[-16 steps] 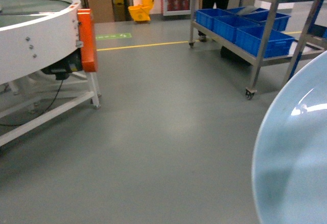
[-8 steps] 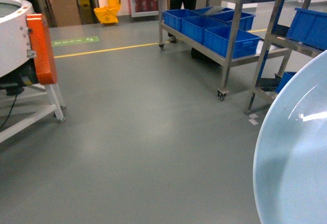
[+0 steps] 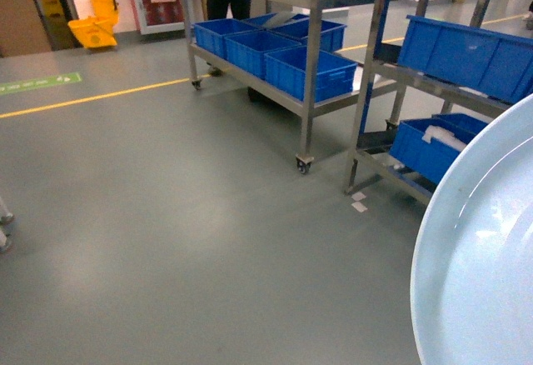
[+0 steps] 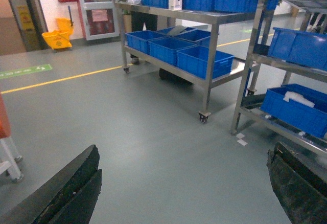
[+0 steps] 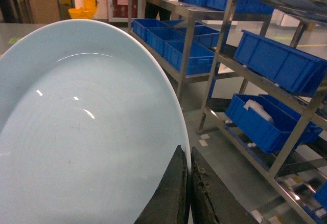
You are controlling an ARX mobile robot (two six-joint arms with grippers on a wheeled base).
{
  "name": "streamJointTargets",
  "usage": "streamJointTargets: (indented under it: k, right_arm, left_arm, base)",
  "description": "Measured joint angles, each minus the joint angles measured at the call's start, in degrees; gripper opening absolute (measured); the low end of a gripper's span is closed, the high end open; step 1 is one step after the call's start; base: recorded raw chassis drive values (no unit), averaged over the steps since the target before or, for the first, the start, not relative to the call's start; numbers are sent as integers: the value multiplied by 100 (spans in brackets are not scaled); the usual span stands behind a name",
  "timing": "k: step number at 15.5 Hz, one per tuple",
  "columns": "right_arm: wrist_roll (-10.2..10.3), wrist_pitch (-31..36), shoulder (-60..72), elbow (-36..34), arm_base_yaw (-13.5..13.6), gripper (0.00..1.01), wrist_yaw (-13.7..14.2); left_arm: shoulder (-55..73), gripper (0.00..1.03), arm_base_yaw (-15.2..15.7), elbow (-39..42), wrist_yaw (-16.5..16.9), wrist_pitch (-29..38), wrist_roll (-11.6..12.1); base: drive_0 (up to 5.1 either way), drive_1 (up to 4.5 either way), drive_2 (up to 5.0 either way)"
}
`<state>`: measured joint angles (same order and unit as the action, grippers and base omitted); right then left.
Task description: Place blue tray on left shelf second layer neatly
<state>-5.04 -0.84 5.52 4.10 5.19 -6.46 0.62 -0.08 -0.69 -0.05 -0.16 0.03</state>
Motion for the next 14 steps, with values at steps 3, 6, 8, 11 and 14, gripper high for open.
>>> streamJointTargets:
  k: [3, 6, 8, 11, 14]
  right_arm:
    - [0, 13, 0, 2, 0, 2, 0]
    - [0, 20, 0, 2, 0, 2, 0]
    - [0, 17, 0, 2, 0, 2, 0]
    - [0, 13, 0, 2, 0, 2, 0]
    - [0, 11, 0, 2, 0, 2, 0]
  left_arm:
    - [0, 98, 0, 0, 2, -2, -2]
    - [0, 98, 0, 0, 2, -7, -2]
    - [0, 98, 0, 0, 2, -4, -2]
    - [0, 98, 0, 0, 2, -4, -2]
    - [0, 98, 0, 0, 2, -4, 0]
  base:
    - [-161, 65, -387]
    - [-156, -156, -156]
    - [-159, -159, -159]
    - [-161, -161, -161]
    - [-161, -161, -161]
